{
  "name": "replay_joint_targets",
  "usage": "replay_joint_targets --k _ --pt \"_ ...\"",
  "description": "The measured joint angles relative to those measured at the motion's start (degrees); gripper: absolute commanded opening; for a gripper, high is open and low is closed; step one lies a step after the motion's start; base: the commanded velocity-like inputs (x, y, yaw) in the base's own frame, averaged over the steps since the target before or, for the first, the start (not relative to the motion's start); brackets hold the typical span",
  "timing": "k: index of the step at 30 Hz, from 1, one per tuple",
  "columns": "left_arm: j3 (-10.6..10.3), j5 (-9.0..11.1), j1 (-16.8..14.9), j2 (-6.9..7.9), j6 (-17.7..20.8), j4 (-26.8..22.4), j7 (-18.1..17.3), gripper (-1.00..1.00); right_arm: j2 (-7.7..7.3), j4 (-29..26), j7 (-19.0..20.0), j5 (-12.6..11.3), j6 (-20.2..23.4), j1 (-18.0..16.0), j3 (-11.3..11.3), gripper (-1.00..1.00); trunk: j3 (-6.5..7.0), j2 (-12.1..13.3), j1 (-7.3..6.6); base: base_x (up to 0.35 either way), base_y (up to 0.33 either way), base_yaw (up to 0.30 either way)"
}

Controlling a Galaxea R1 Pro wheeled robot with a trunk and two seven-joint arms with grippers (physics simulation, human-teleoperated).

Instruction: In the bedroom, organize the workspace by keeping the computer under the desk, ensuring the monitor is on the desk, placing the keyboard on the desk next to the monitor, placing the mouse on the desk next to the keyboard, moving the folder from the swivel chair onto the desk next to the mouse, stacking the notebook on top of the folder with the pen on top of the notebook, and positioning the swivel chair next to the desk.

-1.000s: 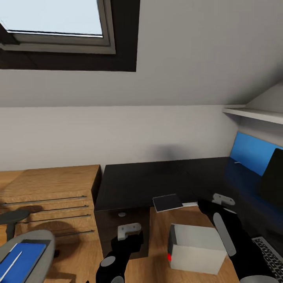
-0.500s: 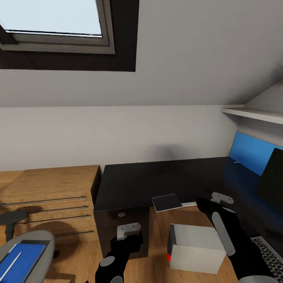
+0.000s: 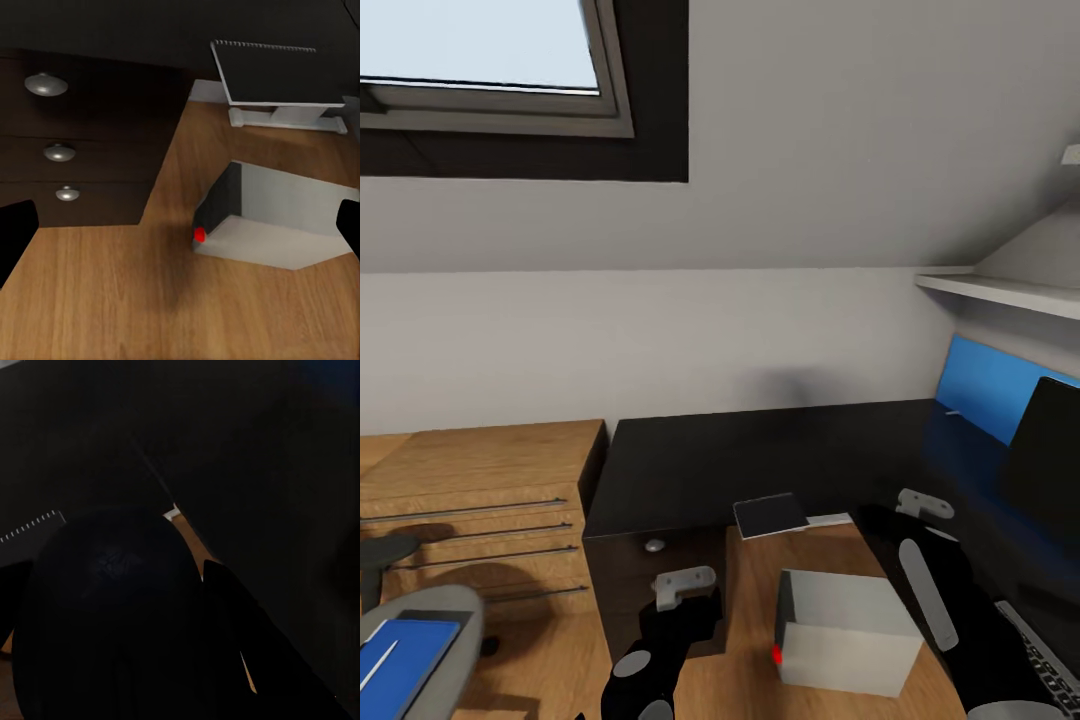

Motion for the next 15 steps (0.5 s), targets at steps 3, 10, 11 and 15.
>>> replay_joint_targets --k 3,10,11,15 --pt "0.0 0.0 0.0 0.01 0.0 0.0 0.0 1.00 -0.03 0.0 0.0 0.0 0.0 0.0 0.1 -1.00 0.00 0.0 0.00 0.000 -0.012 0.000" --pt "0.0 -0.1 0.0 0.24 -0.1 0.0 0.0 1.00 -0.94 0.0 0.2 1.1 -0.1 0.0 3.9 -1.00 0.00 0.0 0.00 0.000 -0.002 0.000" --pt "0.0 -0.1 0.0 0.29 -0.1 0.0 0.0 1.00 -1.81 0.3 0.5 1.8 -0.1 0.0 4.1 -1.00 0.00 0.0 0.00 0.000 0.000 0.000" --pt "0.0 -0.2 0.0 0.36 -0.1 0.0 0.0 1.00 -6.22 3.2 5.6 3.3 -0.1 -0.1 4.4 -1.00 0.00 0.0 0.00 0.000 0.000 0.000"
